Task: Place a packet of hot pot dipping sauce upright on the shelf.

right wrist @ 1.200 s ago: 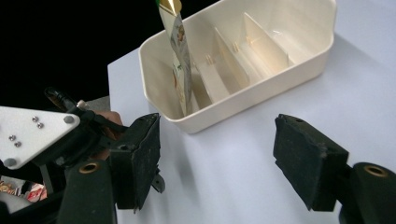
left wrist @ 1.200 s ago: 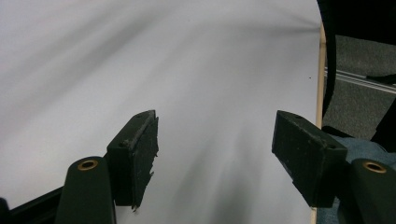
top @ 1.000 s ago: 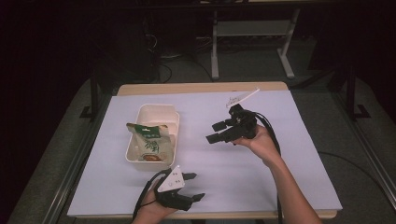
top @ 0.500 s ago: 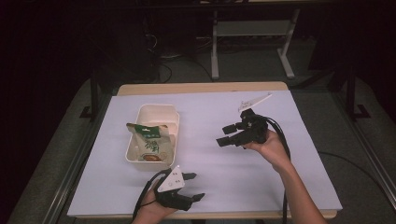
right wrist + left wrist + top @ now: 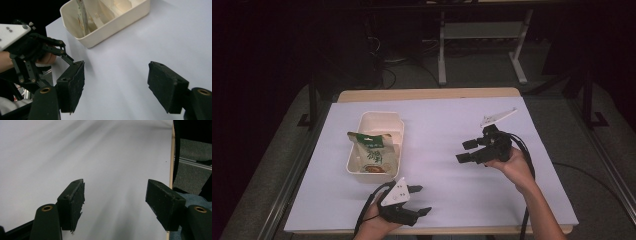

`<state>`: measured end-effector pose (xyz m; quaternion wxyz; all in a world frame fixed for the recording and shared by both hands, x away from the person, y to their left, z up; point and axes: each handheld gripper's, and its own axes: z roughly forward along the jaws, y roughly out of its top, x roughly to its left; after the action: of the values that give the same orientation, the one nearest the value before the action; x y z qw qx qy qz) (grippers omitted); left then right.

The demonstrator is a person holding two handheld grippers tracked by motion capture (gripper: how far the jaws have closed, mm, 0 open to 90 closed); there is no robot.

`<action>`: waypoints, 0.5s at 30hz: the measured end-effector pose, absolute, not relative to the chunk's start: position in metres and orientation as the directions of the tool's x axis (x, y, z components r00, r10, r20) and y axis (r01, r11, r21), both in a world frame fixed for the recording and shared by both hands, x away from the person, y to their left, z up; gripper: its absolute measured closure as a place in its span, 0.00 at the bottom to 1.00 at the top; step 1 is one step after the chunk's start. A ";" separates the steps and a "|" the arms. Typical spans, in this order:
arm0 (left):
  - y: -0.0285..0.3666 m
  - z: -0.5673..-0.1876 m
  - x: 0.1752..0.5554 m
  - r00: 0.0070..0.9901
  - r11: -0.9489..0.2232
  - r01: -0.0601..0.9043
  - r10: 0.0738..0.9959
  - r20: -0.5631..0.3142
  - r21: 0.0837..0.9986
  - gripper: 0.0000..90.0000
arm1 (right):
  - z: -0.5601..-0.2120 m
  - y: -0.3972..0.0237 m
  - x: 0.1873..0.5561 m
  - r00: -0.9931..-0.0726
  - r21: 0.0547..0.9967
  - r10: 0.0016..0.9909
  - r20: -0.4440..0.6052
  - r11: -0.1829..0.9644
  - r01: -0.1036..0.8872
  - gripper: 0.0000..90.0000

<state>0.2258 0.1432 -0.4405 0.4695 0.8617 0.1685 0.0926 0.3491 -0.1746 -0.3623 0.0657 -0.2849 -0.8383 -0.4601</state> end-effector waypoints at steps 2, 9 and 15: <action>0.143 -0.441 0.226 0.926 -0.499 0.205 0.379 -0.001 0.842 0.34 | -0.365 -0.179 0.347 -0.822 0.733 0.424 0.379 0.404 0.547 0.32; 0.143 -0.441 0.226 0.925 -0.499 0.207 0.379 -0.002 0.841 0.34 | -0.374 -0.196 0.338 -0.811 0.732 0.445 0.380 0.391 0.558 0.32; 0.141 -0.442 0.225 0.928 -0.503 0.206 0.373 -0.004 0.839 0.34 | -0.383 -0.207 0.329 -0.804 0.729 0.462 0.373 0.390 0.562 0.32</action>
<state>0.2253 0.1409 -0.4415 0.4694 0.8623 0.1679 0.0892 0.3291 -0.2067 -0.3833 0.0545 -0.3079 -0.8318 -0.4586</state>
